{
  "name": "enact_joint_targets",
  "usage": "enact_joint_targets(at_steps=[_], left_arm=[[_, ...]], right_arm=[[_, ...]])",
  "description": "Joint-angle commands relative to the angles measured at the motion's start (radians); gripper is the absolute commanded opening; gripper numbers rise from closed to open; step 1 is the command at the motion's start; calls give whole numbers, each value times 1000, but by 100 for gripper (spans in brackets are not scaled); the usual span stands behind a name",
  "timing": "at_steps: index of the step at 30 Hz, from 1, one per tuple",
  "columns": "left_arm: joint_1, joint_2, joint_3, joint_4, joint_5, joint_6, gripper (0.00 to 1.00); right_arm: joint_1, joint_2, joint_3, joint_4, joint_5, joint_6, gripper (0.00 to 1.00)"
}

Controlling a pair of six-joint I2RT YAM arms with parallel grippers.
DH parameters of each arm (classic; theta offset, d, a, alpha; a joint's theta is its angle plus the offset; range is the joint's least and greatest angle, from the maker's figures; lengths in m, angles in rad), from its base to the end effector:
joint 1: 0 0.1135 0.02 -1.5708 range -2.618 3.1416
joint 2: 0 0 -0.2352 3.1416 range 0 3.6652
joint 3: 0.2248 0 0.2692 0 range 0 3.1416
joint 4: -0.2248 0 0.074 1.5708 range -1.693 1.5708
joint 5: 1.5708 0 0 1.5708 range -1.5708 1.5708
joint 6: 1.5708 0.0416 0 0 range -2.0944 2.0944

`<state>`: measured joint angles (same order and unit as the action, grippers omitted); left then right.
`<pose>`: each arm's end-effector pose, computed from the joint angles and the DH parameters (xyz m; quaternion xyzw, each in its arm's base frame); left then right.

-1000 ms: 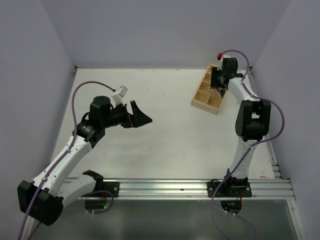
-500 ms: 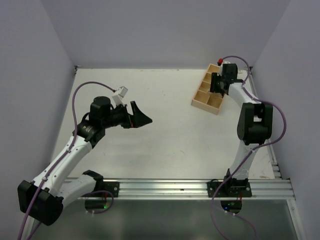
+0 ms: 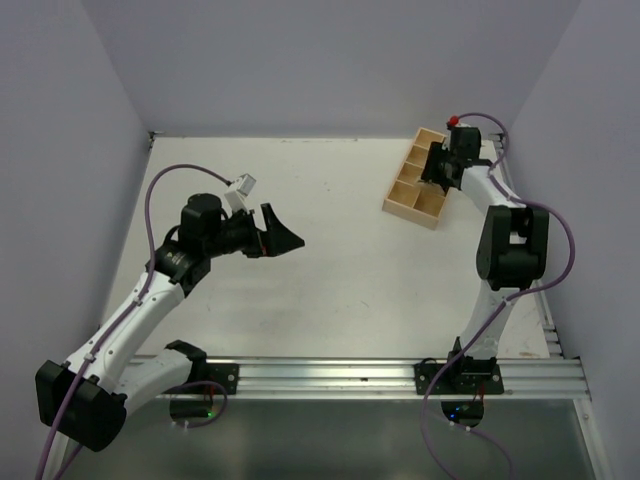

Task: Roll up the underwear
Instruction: Place the rolled underwear into the container

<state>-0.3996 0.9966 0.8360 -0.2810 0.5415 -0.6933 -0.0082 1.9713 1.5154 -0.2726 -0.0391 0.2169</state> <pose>0.2312 -0.1209 0.2814 0.0225 0.8262 -0.4610 0.3231 0.4600 -0.0021 0.1915 0.0945 0.9076 0.0603 0.4047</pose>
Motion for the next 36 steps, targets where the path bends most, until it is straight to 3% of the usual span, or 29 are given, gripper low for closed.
enact_joint_targets(at_steps=[1, 19, 36], left_arm=[[4, -6, 49, -9, -5, 5, 100], [2, 8, 84, -32, -9, 6, 100], [4, -4, 87, -29, -3, -5, 100]], right_arm=[[-33, 24, 55, 32, -15, 78, 50], [-52, 38, 130, 61, -35, 137, 51], [-55, -60, 42, 67, -47, 191, 48]])
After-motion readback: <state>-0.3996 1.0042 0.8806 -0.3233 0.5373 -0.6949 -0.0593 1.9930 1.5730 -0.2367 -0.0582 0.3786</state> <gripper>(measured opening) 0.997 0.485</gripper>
